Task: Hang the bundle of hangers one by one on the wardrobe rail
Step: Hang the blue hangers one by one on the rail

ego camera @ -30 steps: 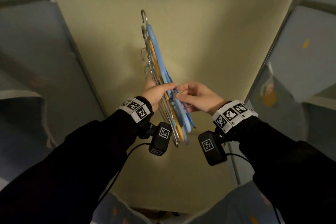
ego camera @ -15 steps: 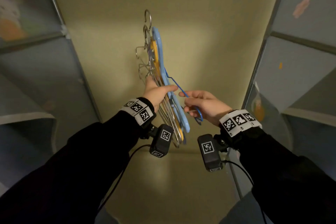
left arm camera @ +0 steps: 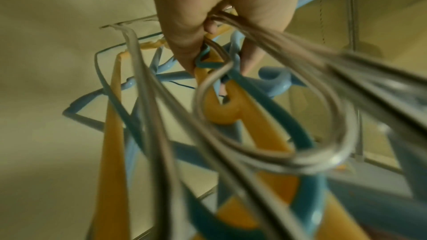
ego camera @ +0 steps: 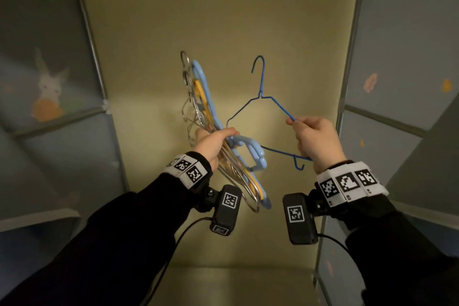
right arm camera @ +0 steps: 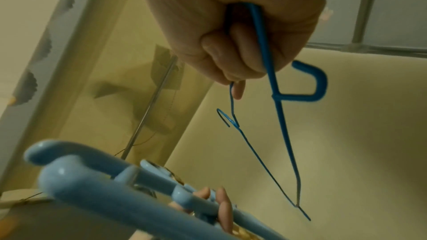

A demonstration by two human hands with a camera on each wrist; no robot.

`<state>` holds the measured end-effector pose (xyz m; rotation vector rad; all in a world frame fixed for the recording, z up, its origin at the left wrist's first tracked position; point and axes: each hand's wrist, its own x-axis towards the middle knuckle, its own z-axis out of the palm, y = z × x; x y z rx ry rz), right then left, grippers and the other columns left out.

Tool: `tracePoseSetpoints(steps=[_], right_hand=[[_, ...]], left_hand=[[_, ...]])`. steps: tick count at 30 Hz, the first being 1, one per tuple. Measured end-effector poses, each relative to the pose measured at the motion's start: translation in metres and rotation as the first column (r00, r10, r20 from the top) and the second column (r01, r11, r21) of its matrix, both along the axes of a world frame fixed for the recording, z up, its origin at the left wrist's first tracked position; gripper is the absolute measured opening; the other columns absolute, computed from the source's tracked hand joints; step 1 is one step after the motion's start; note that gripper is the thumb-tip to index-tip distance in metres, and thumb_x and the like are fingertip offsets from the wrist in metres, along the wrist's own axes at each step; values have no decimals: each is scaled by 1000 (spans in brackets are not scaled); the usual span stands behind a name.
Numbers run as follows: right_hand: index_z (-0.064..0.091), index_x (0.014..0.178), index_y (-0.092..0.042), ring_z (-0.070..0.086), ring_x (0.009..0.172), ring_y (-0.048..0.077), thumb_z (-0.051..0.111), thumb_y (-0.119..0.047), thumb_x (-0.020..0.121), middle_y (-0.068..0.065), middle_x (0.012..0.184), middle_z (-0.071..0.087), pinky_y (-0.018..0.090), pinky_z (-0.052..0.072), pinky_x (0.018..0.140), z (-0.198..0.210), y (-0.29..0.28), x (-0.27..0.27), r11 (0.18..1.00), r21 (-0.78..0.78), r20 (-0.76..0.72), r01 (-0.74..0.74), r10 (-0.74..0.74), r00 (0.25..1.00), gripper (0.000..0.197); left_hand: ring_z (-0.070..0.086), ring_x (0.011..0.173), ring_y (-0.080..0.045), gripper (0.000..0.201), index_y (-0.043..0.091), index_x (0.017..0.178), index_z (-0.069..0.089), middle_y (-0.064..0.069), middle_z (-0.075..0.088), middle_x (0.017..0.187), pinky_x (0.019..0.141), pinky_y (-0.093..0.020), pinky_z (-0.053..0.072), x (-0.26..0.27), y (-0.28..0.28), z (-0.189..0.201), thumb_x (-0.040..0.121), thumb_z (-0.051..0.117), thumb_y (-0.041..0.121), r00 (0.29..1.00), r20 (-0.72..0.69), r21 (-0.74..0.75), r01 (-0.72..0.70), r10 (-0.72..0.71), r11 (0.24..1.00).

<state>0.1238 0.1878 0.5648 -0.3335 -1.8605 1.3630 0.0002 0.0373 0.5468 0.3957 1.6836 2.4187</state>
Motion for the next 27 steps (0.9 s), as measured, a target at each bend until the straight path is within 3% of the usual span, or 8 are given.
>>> tracePoseSetpoints(steps=[3,7,10,13,17,20,24,27], right_hand=[[67,97,-14,38,41,8,47,-17,85,-5,55,41,21,32,47,13,1,5,995,49,-80,92,-88,993,23],[69,99,-13,42,52,14,49,-23,81,-7,57,47,33,39,62,34,2,12,973,103,-203,207,-183,962,29],[69,101,-15,44,51,13,49,-17,85,-6,55,49,27,38,57,51,4,18,948,144,-269,284,-239,933,26],[70,101,-12,44,50,12,50,-18,84,-6,56,49,25,37,55,71,8,19,941,140,-308,309,-256,917,27],[72,95,-18,45,53,12,47,-34,71,-10,47,51,35,38,72,91,16,18,932,74,-341,354,-310,887,38],[71,98,-15,49,58,12,49,-29,75,-9,58,52,36,45,71,101,22,20,920,36,-380,391,-350,856,35],[69,100,-11,53,68,19,49,-27,76,-5,64,54,36,47,71,113,27,17,891,33,-455,453,-390,800,36],[68,105,-11,57,75,22,47,-26,78,4,79,60,36,49,73,128,33,11,870,19,-463,493,-429,775,38]], left_hand=[[65,44,-16,54,-10,128,44,-16,64,77,43,-21,51,-4,0,12,80,66,4,1000,31,38,-6,4,999],[63,43,-17,58,-10,131,41,-12,60,69,45,-24,54,-10,2,28,78,64,-2,999,-12,54,40,-39,998],[60,43,-17,56,-6,129,42,-10,61,66,46,-24,54,-12,5,44,77,63,-3,996,-77,68,44,-39,997],[59,43,-18,50,-5,123,44,-11,59,67,53,-30,53,-15,8,64,76,62,-3,995,-104,115,19,-7,993],[54,34,-15,31,3,99,43,-13,54,64,40,-20,45,-20,11,88,73,57,-7,998,-68,199,1,13,980],[58,43,-15,20,6,86,48,-13,60,76,39,-17,45,-29,15,94,75,60,-5,998,-28,247,-51,59,968],[58,56,-18,29,11,88,41,-16,61,94,42,-22,47,-43,23,94,74,63,-1,992,-19,256,-119,128,959],[59,58,-19,36,10,98,39,-16,60,95,43,-25,49,-41,30,98,75,64,-1,991,-45,253,-113,129,961]])
